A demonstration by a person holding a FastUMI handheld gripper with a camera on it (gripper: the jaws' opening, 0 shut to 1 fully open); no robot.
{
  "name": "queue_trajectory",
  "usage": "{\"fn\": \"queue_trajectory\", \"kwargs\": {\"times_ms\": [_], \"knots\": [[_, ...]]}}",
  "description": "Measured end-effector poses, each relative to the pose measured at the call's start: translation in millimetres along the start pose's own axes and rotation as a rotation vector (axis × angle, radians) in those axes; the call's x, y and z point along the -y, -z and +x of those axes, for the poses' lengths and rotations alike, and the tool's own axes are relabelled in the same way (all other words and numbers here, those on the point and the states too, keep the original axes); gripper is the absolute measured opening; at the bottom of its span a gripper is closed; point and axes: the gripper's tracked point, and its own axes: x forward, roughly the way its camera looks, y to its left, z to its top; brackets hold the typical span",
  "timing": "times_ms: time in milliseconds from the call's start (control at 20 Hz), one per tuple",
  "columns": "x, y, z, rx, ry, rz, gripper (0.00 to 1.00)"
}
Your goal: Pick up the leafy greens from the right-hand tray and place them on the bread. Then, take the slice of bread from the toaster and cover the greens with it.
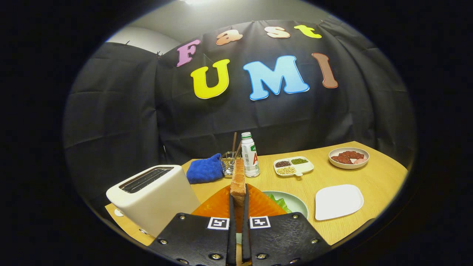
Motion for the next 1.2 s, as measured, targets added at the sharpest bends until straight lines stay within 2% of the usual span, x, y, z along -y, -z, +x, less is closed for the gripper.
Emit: {"fn": "queue_trajectory", "kwargs": {"times_ms": [300, 550, 750, 1000, 1150, 1200], "knots": [[-0.1, 17.4, 9.1, 0.005, 0.008, 0.101, 0.06], [1.9, 32.6, 20.3, -0.034, -0.01, 0.106, 0.06], [8.3, 44.8, 26.3, -0.074, 0.001, 0.027, 0.09], [16.7, 43.3, 28.3, -0.062, 0.024, -0.096, 0.15], [26.9, 47.4, 29.7, -0.075, 0.049, -0.183, 0.22], [29.4, 46.5, 28.7, -0.07, 0.063, -0.203, 0.29]]}}
